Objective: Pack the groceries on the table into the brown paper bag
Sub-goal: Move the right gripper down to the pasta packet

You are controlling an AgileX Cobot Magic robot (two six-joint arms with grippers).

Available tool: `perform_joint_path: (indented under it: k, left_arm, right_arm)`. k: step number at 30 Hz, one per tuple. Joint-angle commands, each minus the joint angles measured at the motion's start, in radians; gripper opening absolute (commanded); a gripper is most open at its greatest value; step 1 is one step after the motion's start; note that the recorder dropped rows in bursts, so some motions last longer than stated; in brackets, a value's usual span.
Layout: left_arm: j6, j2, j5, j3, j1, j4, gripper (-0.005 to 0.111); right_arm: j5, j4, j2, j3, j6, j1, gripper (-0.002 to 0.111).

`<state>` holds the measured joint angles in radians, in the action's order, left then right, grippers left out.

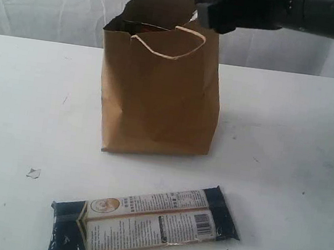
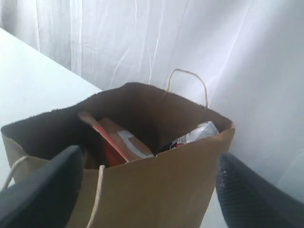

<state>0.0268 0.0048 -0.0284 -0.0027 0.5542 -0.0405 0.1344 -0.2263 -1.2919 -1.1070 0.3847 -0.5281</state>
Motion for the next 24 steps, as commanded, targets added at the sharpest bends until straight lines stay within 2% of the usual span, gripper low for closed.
perform_joint_path:
  k: [1,10,14,16,19,22,24]
  left_arm:
    - [0.000,-0.005,-0.001,0.003,0.004,-0.004,0.000]
    - [0.000,-0.005,-0.001,0.003,0.004,-0.004,0.000]
    - [0.000,-0.005,-0.001,0.003,0.004,-0.004,0.000]
    - [0.000,-0.005,-0.001,0.003,0.004,-0.004,0.000]
    - [0.000,-0.005,-0.001,0.003,0.004,-0.004,0.000]
    - [0.000,-0.005,-0.001,0.003,0.004,-0.004,0.000]
    - [0.000,-0.005,-0.001,0.003,0.004,-0.004,0.000]
  right_arm:
    - [-0.037,-0.003,0.059,0.028,0.003,0.001,0.072]
    - [-0.068,-0.001,0.274,0.220,0.003,0.041,0.072]
    - [-0.006,0.008,0.406,0.292,0.023,0.074,0.072]
    - [0.123,0.061,0.511,0.339,0.044,0.101,0.072]
    - [0.539,0.121,0.594,0.346,0.217,0.103,0.072]
    - [0.804,-0.056,0.546,0.346,0.547,0.103,0.072]
    - [0.830,-0.147,0.485,0.346,0.688,0.094,0.072]
